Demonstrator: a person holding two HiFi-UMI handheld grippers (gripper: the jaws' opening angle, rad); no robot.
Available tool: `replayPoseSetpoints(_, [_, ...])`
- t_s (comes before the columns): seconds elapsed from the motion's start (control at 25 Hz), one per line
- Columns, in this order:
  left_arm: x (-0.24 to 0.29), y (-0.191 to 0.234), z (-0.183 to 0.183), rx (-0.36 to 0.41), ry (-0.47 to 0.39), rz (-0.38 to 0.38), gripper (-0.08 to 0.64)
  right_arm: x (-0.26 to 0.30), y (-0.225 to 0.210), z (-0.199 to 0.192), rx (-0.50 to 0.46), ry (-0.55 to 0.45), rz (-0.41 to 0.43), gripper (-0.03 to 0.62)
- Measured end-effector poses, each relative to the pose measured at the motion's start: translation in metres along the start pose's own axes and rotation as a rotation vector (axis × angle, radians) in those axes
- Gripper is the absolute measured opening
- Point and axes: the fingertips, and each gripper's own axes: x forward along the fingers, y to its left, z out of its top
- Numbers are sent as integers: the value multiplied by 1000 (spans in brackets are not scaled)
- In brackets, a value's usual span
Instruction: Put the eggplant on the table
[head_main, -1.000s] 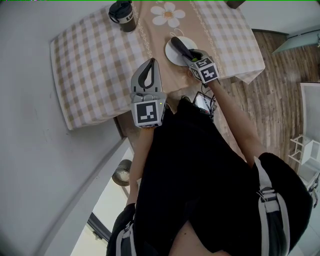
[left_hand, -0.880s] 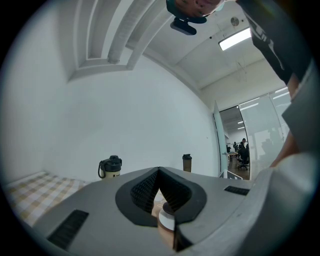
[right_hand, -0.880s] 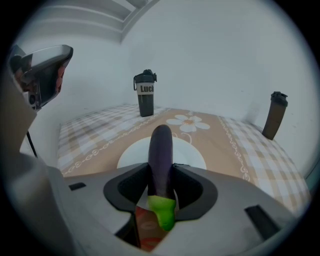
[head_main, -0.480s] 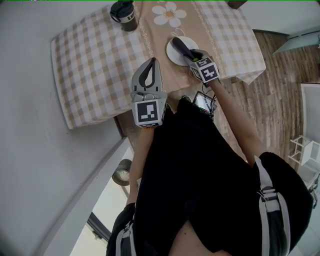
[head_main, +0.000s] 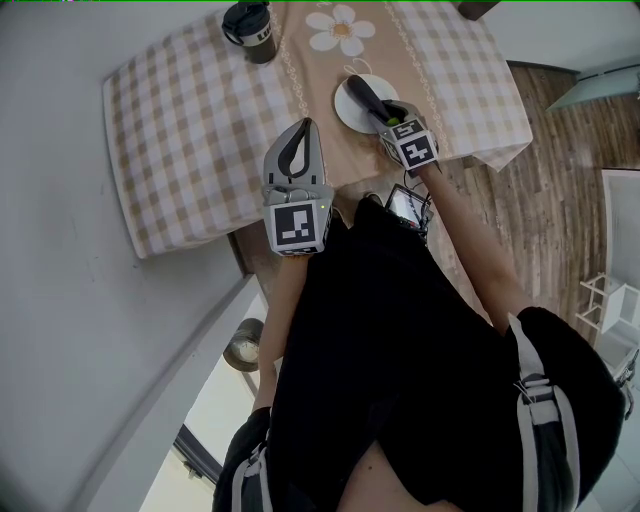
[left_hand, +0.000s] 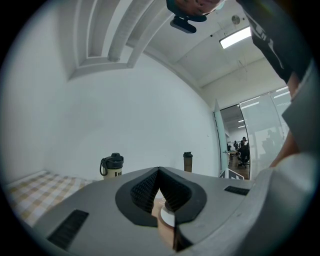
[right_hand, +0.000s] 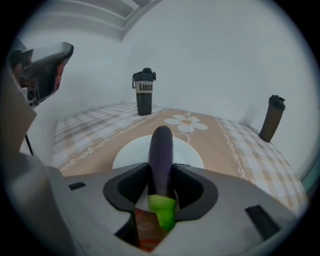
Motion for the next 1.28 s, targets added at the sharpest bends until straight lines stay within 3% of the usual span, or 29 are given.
replayPoseSetpoints(0.16, [0, 0, -4, 14, 5, -3, 2, -1, 1, 0, 14, -6, 19, 207])
replayPoseSetpoints(0.68, [4, -8, -3, 16, 13, -17, 3, -21, 1, 23, 42, -83, 37, 206])
replayPoseSetpoints(0.96, [9, -13, -1, 38, 10, -35, 3, -49, 2, 61, 33, -197, 39, 206])
replayPoseSetpoints(1.28, [17, -21, 11, 59, -9, -59, 3, -105, 10, 131, 6, -393, 58, 206])
